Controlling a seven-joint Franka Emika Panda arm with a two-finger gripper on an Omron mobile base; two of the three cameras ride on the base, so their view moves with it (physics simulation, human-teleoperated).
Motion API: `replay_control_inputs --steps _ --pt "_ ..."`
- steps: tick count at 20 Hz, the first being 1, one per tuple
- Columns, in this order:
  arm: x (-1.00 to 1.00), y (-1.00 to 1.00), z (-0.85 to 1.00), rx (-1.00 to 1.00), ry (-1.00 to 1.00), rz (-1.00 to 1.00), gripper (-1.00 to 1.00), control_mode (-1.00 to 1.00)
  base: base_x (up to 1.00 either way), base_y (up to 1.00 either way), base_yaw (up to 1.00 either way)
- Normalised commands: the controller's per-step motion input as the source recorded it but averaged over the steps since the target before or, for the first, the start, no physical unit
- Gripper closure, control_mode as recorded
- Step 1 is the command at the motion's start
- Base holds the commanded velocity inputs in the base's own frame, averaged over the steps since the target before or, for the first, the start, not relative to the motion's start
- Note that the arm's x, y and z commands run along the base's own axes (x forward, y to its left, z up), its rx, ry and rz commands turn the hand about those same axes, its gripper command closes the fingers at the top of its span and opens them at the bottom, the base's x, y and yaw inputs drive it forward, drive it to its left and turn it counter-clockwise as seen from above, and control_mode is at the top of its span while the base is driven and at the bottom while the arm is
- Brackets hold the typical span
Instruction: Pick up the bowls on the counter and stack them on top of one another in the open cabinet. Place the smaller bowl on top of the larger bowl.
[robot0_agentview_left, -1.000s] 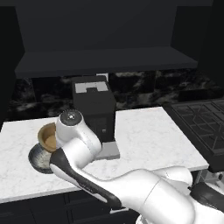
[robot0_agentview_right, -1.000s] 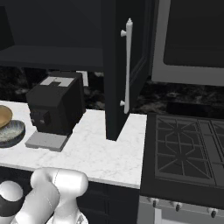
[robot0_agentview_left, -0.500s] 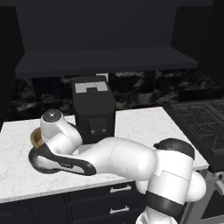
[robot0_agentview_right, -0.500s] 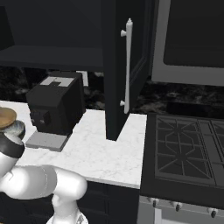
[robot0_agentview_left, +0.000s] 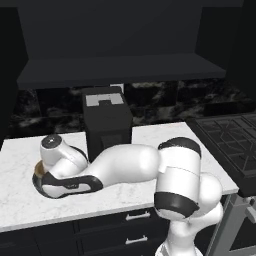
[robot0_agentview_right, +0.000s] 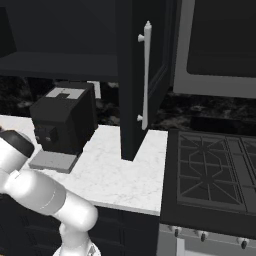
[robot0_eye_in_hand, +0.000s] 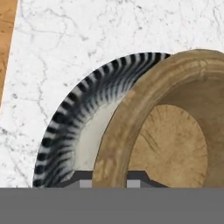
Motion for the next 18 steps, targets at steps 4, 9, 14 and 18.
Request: replay_control_inputs --steps 4,9,14,18 --pt "0.25 0.09 -0.21 0.0 0.0 0.0 1.0 -1.0 0.0 0.0 0.0" --pt "0.21 0.11 -0.26 0.0 0.0 0.0 1.0 -1.0 0.0 0.0 0.0" --pt "0.03 0.07 -0.1 0.0 0.0 0.0 -1.0 -1.0 0.0 0.0 0.0" --pt "0.0 0.0 0.01 0.0 0.0 -0.02 -1.0 -1.0 0.0 0.0 0.0"
